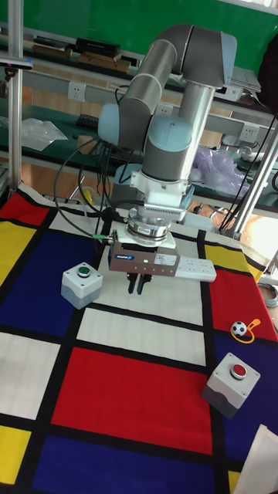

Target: Turn off the power strip by pressing the button

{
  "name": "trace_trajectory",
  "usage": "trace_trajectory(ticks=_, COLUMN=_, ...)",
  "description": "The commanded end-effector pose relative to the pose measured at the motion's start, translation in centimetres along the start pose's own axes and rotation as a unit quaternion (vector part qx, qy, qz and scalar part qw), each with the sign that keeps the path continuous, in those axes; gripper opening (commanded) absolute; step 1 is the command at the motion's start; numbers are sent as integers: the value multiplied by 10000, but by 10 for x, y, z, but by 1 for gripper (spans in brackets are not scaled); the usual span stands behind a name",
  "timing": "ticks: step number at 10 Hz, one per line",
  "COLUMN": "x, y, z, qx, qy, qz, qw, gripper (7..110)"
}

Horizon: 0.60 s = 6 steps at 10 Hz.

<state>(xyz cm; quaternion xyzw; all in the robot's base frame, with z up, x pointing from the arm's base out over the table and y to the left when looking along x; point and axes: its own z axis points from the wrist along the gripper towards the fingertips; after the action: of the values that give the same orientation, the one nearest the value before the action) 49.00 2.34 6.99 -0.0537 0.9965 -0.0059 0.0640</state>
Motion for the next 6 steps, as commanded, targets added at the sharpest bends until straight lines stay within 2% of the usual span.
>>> trace_trajectory(ticks=1, x=-3, y=-9, z=-2, qx=94, qy=-17, qz=77, qw=9999, gripper=7)
trace_trajectory(ticks=6, x=-4, y=-3, z=1, qx=-44, qy=-16, qz=126, qw=9999, gripper=7)
